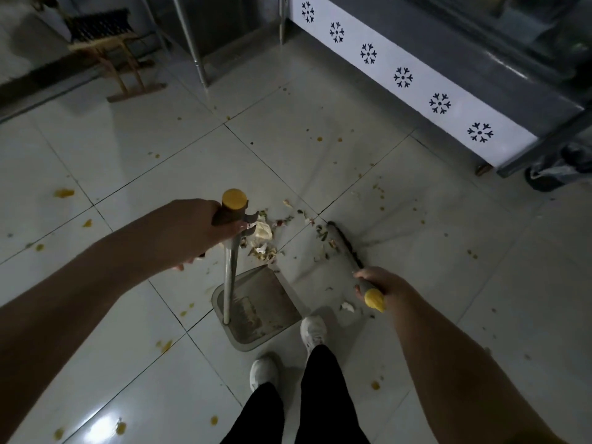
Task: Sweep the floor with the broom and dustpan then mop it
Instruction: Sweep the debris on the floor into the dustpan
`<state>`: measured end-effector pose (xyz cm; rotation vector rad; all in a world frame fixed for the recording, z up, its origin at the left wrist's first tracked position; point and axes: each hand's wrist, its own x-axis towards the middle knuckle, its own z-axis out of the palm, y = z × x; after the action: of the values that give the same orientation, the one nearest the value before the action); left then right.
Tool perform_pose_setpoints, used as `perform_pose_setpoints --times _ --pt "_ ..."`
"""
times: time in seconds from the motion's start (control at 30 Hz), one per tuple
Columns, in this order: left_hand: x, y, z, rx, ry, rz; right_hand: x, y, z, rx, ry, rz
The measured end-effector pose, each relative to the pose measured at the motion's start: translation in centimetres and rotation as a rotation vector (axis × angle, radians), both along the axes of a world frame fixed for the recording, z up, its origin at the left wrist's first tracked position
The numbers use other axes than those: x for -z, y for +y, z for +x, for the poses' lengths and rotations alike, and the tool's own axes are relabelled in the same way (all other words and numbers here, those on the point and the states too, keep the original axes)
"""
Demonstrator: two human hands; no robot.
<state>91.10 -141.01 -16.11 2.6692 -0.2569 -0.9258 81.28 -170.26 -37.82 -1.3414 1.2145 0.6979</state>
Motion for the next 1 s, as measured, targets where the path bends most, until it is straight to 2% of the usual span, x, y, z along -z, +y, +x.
perform_pose_setpoints --times 0.13,0.3,0.4,0.5,0.63,0.73,0.87,1.0 --pt "0.2 0.7 -1.1 0.06 0.005 -0.003 -0.9 2.8 -0.9 0.116 0.011 0.138" --pt "0.2 0.3 -2.0 0.088 0.04 0.001 -2.8 0.7 -2.0 0.256 -0.014 0.233" --pt "0.2 -0.3 -2.3 0.101 0.031 -0.01 -3.6 -1.0 -2.6 0.266 -0.018 0.207" --pt "0.4 -0.8 -2.7 0.099 0.034 -0.009 -3.4 -3.1 -3.3 0.141 -0.022 0.036" --pt "0.5 -2.1 -3.1 0.096 0.028 -0.002 -1.7 -7.7 -4.8 0.149 0.002 -0.044" --pt "0.5 -3.5 -3.1 0.076 0.015 0.026 0.4 -10.6 -6.0 0.238 0.009 -0.046" --pt "0.5 -5.2 -3.3 0.028 0.02 0.011 2.0 -11.7 -6.8 0.181 0.025 -0.063" --pt "0.9 -7.8 -4.5 0.034 0.019 0.013 1.7 -10.4 -6.0 0.093 0.003 0.005"
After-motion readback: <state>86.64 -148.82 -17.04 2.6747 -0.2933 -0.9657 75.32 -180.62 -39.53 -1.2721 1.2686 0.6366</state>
